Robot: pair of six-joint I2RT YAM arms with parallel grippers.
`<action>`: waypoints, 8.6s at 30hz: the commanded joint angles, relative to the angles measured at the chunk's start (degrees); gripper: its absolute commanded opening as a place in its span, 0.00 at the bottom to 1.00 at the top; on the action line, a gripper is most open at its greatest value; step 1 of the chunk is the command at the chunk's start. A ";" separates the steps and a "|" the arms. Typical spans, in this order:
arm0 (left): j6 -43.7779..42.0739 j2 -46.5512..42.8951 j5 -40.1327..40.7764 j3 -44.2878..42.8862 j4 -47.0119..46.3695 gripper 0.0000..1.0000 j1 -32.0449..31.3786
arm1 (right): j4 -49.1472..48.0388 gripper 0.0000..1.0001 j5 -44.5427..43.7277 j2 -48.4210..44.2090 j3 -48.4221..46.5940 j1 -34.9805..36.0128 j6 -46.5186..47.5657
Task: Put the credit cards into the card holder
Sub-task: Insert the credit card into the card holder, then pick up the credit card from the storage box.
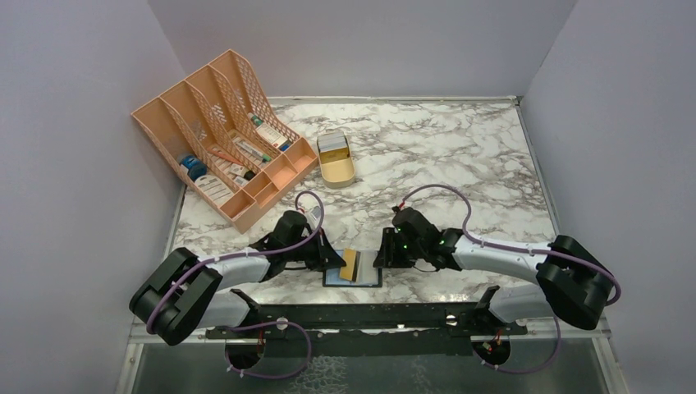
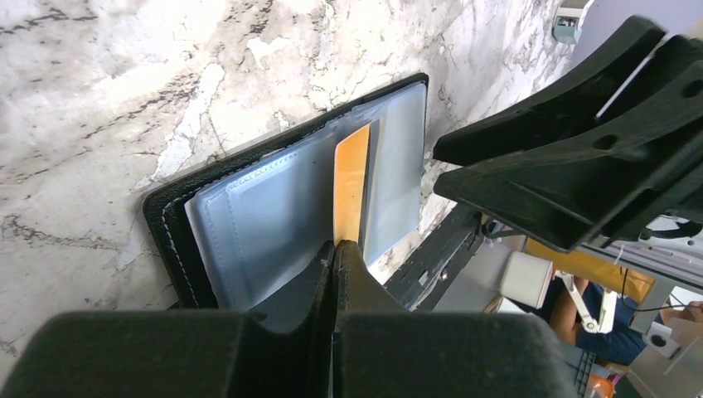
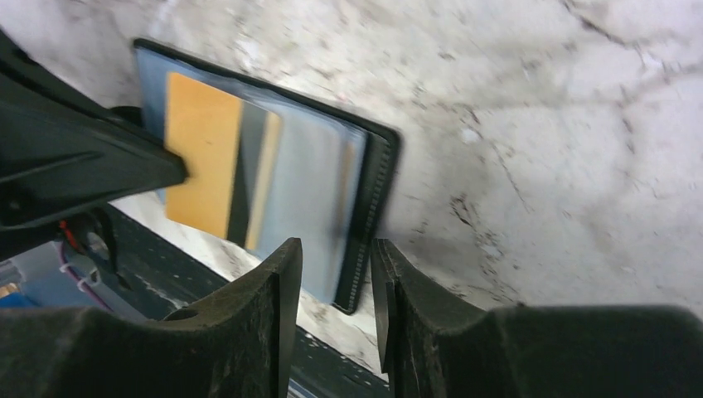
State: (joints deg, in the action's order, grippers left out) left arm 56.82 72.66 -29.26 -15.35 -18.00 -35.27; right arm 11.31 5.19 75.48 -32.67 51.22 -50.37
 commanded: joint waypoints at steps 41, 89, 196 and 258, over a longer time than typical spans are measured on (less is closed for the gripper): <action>3.96 -7.93 18.29 -1.04 7.47 0.51 -8.15 | -2.65 0.28 -0.29 -3.28 3.26 0.19 -3.64; -5.11 -7.41 29.54 -14.30 29.38 0.00 -13.43 | -8.76 0.17 0.07 2.16 3.44 0.19 -2.24; -93.17 52.56 52.97 -79.31 29.89 0.55 3.63 | 5.16 0.40 -8.44 -23.04 -3.49 0.19 9.16; -69.70 31.89 35.63 -79.59 44.74 0.00 1.86 | 1.88 0.39 -5.39 -25.80 -1.25 0.19 5.55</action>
State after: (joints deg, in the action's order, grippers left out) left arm -23.64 113.62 17.12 -95.94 24.97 -33.50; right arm 16.14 -1.63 50.94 -34.54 51.22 -43.33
